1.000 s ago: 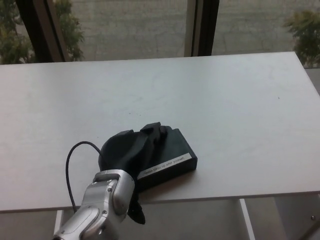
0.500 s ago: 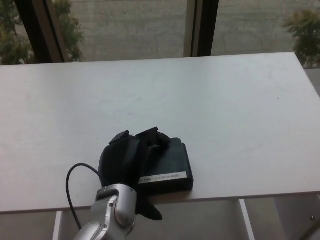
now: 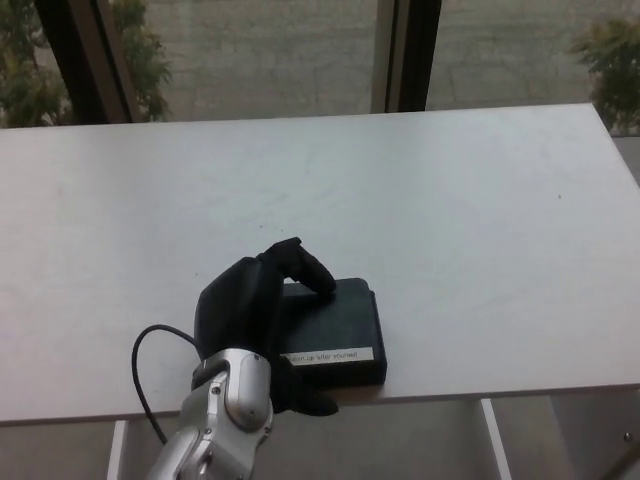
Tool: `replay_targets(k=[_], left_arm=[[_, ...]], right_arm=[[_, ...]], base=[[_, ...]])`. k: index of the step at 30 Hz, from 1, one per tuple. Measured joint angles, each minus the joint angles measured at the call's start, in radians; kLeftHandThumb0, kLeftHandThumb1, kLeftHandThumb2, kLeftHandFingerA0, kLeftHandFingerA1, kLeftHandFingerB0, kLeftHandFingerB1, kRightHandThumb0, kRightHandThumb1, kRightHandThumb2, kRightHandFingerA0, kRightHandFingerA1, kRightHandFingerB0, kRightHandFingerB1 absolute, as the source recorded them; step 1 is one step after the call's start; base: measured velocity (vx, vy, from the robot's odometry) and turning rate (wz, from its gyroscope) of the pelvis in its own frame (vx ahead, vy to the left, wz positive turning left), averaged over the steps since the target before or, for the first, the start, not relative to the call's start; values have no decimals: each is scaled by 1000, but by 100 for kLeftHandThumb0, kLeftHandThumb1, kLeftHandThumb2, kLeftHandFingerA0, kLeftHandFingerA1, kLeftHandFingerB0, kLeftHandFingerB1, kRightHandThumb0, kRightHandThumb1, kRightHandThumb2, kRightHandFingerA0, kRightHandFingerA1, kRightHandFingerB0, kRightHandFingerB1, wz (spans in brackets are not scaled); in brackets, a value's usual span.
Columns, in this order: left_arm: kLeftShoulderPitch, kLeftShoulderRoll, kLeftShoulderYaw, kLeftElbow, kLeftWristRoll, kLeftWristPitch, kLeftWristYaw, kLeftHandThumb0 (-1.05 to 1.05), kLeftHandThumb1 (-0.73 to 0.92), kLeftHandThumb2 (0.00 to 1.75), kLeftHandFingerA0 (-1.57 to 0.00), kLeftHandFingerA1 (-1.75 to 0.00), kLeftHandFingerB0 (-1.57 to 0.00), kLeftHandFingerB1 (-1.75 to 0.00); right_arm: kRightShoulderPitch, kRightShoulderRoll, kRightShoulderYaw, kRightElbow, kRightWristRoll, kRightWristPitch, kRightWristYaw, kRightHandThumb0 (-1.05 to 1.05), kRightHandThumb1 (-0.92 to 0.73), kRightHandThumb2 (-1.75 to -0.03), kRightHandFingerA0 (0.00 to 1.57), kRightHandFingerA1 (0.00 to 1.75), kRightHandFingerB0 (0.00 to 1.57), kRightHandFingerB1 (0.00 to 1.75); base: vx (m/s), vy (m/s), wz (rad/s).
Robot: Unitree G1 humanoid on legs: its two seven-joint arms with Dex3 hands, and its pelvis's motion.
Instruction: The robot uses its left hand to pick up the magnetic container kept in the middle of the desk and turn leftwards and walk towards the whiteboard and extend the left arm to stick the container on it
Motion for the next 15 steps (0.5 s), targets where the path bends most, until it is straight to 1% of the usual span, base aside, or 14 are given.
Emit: replay_targets(k=[1, 2, 3, 4, 5, 6, 7, 8, 9, 10, 11, 12, 15], left_arm=[[-4, 14, -16, 10, 7, 0, -5, -12, 67, 62, -75, -145, -74, -85], [-9, 25, -30, 15, 16, 0, -8, -12, 67, 62, -75, -145, -74, -85], [-12, 32, -38, 17, 20, 0, -10, -12, 65, 59, -79, -122, -76, -73], [-22, 52, -74, 27, 38, 0, -11, -12, 65, 59, -79, -122, -76, -73], [-37, 75, -110, 37, 62, 0, -12, -15, 57, 56, -88, -97, -80, -63], [-37, 75, -110, 37, 62, 0, -12, -15, 57, 56, -88, -97, -80, -63], [-61, 111, -165, 53, 100, -1, -11, -15, 56, 56, -88, -107, -80, -67], [-74, 129, -192, 63, 120, -1, -10, -15, 56, 56, -88, -107, -80, -67], [-78, 135, -201, 67, 127, -1, -9, -14, 65, 59, -84, -122, -77, -76], [-98, 161, -244, 88, 159, -1, -4, -14, 65, 59, -84, -122, -77, -76], [-105, 168, -257, 95, 169, -1, -2, -14, 65, 59, -85, -114, -78, -76], [-115, 179, -274, 108, 183, -1, 0, -16, 63, 58, -86, -120, -79, -74], [-137, 213, -315, 139, 221, -1, 6, -16, 63, 58, -86, -120, -79, -74]], right_arm=[[0, 0, -1, 2, 0, -1, 0, -36, -69, -61, 79, 58, 67, 47], [0, 0, -1, 4, 0, -2, 0, -36, -69, -61, 79, 58, 67, 47], [0, 0, -2, 4, 0, -4, 0, -36, -69, -61, 79, 56, 68, 47], [3, 0, -4, 4, 1, -6, 0, -36, -69, -61, 79, 56, 68, 47], [4, 0, -6, 2, 1, -9, 0, -33, -68, -61, 82, 54, 68, 47], [4, 0, -6, 2, 1, -9, 0, -33, -68, -61, 82, 54, 68, 47], [4, 0, -6, 2, 1, -12, 0, -32, -68, -61, 81, 53, 68, 47], [3, 1, -7, 2, 1, -14, 0, -32, -68, -61, 81, 53, 68, 47], [3, 1, -7, 2, 1, -15, 0, -34, -69, -61, 80, 54, 67, 47], [2, 1, -8, 2, 1, -18, 0, -34, -69, -61, 80, 54, 67, 47], [2, 1, -9, 2, 1, -19, 0, -34, -69, -61, 79, 55, 66, 47], [3, 1, -9, 1, 1, -21, 0, -33, -69, -61, 81, 54, 67, 47], [7, 1, -9, -7, 1, -27, 0, -33, -69, -61, 81, 54, 67, 47]], base=[[0, 0, 0], [0, 0, 0], [0, 0, 0], [0, 0, 0], [0, 0, 0], [0, 0, 0], [0, 0, 0], [0, 0, 0], [0, 0, 0], [0, 0, 0], [0, 0, 0], [0, 0, 0], [0, 0, 0]])
